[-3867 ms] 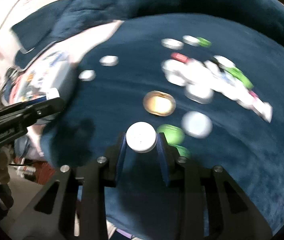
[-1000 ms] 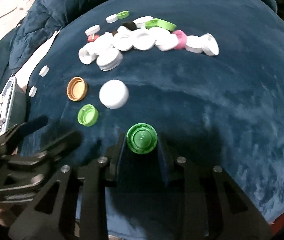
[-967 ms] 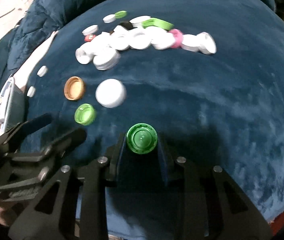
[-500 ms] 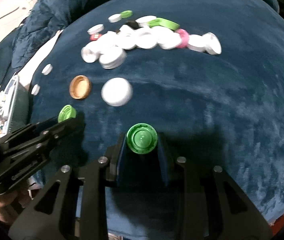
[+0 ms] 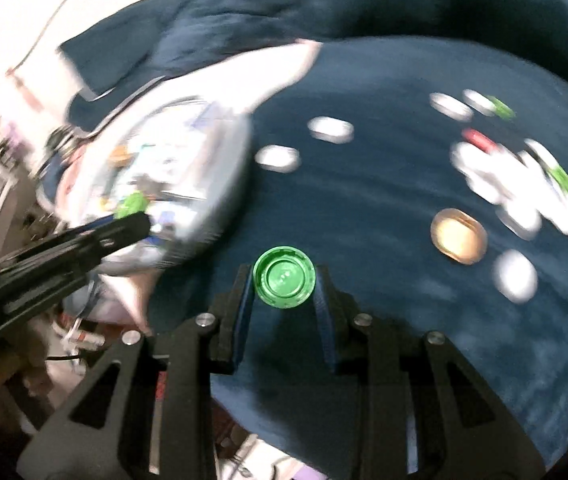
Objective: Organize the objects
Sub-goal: 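Drop the green cap into the basket with the left gripper while the right gripper drops its green cap, then grasp a gold cap with the left gripper while the right gripper grasps a white cap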
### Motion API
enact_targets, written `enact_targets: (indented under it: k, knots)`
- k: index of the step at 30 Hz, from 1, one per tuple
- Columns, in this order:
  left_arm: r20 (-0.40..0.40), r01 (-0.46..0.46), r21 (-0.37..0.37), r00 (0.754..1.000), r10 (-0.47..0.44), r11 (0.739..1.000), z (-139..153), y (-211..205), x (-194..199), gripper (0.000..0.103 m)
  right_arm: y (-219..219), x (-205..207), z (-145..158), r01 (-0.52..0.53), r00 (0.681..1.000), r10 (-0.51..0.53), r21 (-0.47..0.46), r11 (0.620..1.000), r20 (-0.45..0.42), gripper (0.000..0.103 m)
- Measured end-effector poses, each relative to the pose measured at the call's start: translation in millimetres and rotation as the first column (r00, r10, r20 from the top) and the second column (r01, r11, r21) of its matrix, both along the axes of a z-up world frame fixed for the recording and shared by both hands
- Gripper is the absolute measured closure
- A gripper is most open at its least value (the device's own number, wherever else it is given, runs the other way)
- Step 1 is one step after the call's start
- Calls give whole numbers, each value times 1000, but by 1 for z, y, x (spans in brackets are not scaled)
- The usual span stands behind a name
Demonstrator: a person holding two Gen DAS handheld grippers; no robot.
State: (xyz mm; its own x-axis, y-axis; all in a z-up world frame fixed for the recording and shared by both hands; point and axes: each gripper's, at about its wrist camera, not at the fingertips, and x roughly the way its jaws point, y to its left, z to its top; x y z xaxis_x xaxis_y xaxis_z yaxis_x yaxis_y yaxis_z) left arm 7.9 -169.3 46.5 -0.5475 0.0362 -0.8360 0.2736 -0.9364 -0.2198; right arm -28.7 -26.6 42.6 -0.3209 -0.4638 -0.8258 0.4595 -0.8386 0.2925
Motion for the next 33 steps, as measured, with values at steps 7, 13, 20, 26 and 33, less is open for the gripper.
enact_targets:
  k: [7,13,20,26,33]
  knots:
    - [8,-118,43,993,118,992,-7,-55,16,74,-91,11,16,-190,982,190,-50,981,-10,72]
    - [28,-176,30,984,175,984,-9,-73,24,29,-114,0,9,-195,978,200,-80,978,56,71]
    - [-11,-202,3,979,202,979,1,-82,35,4,-85,-6,11,-110,992,116,-92,990,59,16]
    - [-8,-182,-51,983,182,982,4,-70,31,3,-57,-9,6,-47,997,48,-32,998,58,6]
    - [-21,-122,-77,992,121,990,12,-46,23,3,-19,-11,0,19,997,-19,5,1000,72,5]
